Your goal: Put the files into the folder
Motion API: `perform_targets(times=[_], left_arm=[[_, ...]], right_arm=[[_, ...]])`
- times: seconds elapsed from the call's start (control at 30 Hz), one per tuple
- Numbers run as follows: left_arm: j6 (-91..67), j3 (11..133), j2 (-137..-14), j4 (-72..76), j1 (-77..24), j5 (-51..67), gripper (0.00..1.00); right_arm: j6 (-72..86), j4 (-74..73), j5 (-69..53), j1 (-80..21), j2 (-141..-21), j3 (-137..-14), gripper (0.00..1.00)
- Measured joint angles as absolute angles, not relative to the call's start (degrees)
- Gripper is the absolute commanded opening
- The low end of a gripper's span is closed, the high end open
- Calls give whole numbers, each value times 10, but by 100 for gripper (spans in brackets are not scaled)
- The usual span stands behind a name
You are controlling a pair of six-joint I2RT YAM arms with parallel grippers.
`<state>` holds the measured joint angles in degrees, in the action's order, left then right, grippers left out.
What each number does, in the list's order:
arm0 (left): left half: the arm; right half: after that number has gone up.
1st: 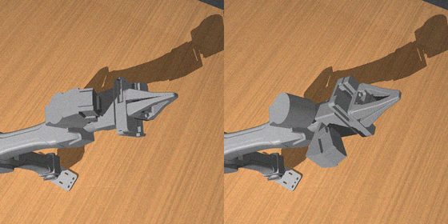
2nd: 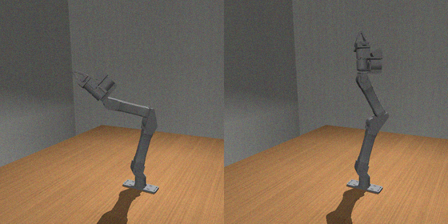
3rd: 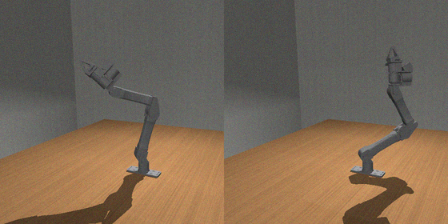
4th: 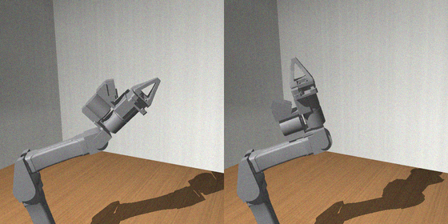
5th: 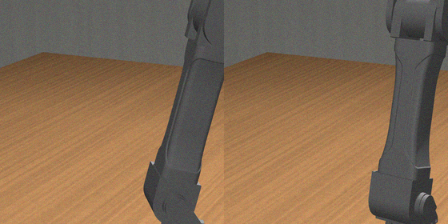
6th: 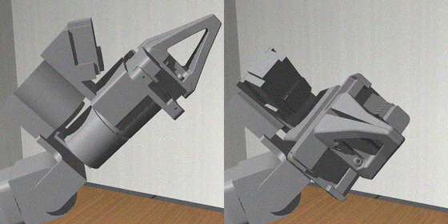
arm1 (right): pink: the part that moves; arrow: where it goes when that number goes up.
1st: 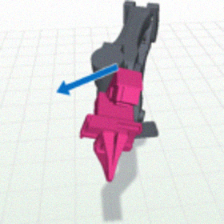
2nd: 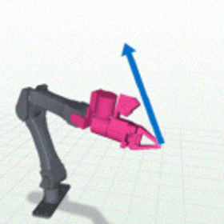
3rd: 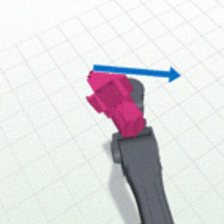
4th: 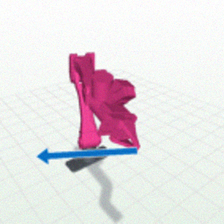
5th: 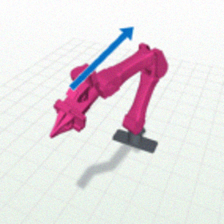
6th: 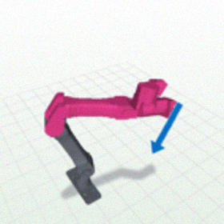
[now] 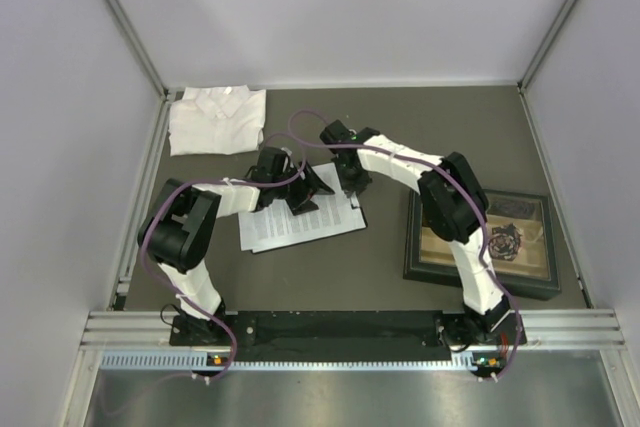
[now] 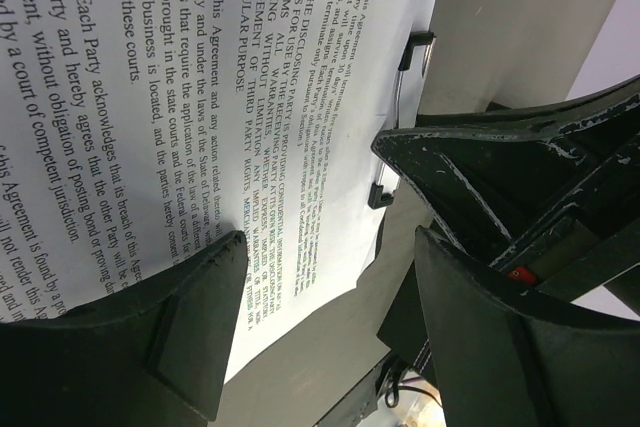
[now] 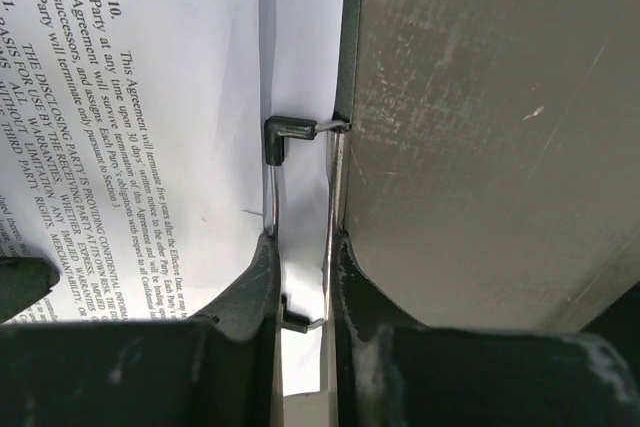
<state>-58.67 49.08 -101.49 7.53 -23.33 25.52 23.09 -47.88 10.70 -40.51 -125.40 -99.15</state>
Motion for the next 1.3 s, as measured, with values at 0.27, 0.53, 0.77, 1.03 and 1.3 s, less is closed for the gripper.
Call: perform_targets(times=[0.27, 0.53, 0.77, 1.03, 1.3], left_arm=[[-587, 511, -1023, 48, -234, 257, 77], [-598, 541, -1039, 11, -233, 260, 76], [-617, 565, -1068, 18, -234, 284, 76], [-629, 577, -1090, 50, -237, 309, 82], [-570, 578, -1055, 18, -247, 272, 93]], right_arm=[[216, -365, 63, -389, -1190, -883, 0], [226, -264, -77, -332, -1146, -796, 0], [226, -261, -98, -324, -1146, -795, 0], [226, -261, -100, -323, -1145, -795, 0], [245, -222, -119, -329, -1162, -796, 0]])
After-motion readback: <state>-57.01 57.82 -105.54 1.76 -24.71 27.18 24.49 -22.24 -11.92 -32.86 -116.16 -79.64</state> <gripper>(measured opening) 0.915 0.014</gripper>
